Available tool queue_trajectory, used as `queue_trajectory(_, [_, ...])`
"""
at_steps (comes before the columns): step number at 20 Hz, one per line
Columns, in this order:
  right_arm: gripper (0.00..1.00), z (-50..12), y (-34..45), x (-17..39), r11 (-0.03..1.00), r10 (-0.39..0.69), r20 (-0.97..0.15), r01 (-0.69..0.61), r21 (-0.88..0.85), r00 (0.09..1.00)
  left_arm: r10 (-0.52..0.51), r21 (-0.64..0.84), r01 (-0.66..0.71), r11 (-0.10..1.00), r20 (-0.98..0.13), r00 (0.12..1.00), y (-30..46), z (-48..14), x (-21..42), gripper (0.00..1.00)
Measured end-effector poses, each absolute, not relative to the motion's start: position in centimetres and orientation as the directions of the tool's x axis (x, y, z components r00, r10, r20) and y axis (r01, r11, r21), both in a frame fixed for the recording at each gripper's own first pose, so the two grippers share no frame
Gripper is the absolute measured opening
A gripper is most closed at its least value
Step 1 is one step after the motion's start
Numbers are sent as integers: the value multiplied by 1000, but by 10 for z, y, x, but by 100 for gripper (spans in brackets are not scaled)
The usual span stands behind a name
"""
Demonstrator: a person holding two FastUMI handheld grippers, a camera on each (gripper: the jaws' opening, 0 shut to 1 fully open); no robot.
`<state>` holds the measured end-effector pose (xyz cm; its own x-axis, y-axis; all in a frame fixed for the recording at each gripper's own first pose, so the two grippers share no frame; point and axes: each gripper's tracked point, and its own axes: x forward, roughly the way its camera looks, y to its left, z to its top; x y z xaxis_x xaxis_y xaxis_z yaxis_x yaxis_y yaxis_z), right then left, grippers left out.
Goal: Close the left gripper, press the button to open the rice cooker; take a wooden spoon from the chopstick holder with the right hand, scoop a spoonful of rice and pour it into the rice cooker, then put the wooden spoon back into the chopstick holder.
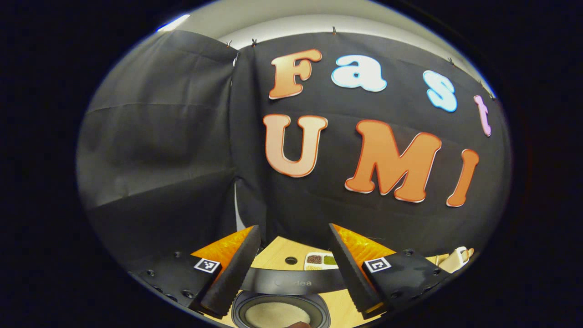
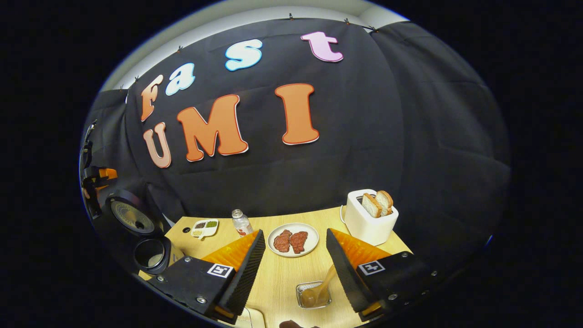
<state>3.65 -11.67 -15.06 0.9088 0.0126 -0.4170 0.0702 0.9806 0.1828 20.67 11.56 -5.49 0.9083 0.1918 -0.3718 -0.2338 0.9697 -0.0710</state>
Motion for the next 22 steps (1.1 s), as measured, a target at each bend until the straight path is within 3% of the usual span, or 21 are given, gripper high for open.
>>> queue_trajectory(4, [85, -143, -99, 36, 983, 44, -415, 36, 183, 909, 273, 21, -302, 953, -492, 827, 130, -91, 200, 98])
queue_trajectory(8, [85, -146, -83, 33, 982, 85, -424, -4, 188, 902, 233, 26, -273, 962, -604, 762, 116, -113, 171, 100])
queue_trajectory(11, [85, -146, -66, 32, 978, 128, -425, -42, 206, 896, 208, 43, -258, 965, -726, 655, 104, -146, 131, 99])
queue_trajectory(16, [85, -149, -40, 30, 970, 199, -428, -116, 211, 881, 193, 80, -228, 970, -826, 530, 93, -180, 81, 100])
queue_trajectory(22, [85, -150, -16, 25, 958, 266, -423, -190, 215, 866, 113, 32, -272, 962, -951, 289, 80, -258, 37, 99])
